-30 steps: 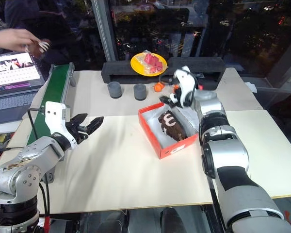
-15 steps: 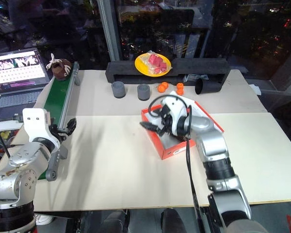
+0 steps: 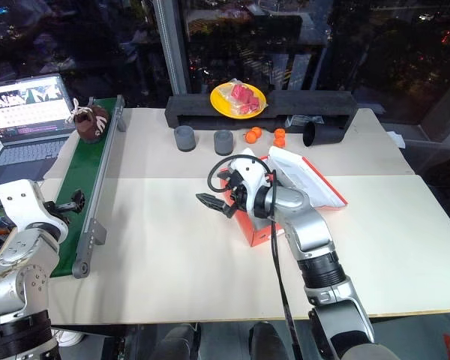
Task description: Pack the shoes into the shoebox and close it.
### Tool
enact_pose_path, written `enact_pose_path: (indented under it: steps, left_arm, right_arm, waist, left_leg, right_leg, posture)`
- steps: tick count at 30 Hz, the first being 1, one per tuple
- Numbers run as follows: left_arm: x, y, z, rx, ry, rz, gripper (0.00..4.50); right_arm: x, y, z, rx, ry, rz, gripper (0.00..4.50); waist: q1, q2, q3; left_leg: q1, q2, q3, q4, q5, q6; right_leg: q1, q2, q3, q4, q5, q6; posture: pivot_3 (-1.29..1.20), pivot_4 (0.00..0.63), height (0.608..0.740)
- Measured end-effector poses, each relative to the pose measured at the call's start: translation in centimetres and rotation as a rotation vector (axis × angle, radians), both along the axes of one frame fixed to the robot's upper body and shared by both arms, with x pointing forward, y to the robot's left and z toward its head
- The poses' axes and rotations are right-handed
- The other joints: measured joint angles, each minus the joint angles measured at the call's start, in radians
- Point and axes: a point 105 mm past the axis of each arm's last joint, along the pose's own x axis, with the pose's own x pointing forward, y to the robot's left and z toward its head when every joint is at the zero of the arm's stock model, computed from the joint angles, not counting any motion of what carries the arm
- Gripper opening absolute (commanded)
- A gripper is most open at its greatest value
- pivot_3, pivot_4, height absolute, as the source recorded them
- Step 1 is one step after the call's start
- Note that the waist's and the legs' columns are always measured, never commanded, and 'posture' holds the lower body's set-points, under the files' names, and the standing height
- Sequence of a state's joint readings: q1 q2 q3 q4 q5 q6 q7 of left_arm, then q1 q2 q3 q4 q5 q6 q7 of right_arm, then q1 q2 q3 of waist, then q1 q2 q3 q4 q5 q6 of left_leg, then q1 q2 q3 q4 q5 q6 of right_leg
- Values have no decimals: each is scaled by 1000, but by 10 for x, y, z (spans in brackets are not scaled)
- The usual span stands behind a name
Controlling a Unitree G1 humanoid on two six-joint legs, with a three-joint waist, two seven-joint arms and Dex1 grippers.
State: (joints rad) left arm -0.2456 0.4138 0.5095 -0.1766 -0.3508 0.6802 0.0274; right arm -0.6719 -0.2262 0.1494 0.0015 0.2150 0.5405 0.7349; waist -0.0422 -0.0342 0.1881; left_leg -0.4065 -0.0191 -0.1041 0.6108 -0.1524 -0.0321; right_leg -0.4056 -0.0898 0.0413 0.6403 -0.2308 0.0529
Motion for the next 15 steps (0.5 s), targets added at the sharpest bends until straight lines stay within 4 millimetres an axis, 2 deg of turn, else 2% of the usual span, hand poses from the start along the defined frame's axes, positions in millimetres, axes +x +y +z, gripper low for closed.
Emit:
enact_pose_path:
  steps: [5,11,15]
  left_arm:
    - [17,7,-1,17,1,-27,4441]
    - [33,14,-22,33,32,-54,4441]
    - [38,26,-25,37,24,-40,4441]
  right_arm:
    - [4,2,-6,5,11,-16,4500]
    - [3,6,-7,2,5,-12,4500]
    - [2,5,-7,-4,2,-12,4500]
  waist:
    - [0,0,0]
    - [-3,0,0]
    - [-2,0,0]
  left_leg:
    - [0,0,0,-1,0,0]
    - [0,0,0,-1,0,0]
    - [0,0,0,-1,0,0]
  right_leg:
    - [-1,0,0,0,1,-1]
    - [-1,0,0,0,1,-1]
    - [-2,0,0,0,1,-1]
  posture:
    - [0,150,740]
    - [0,150,740]
    - [0,150,740]
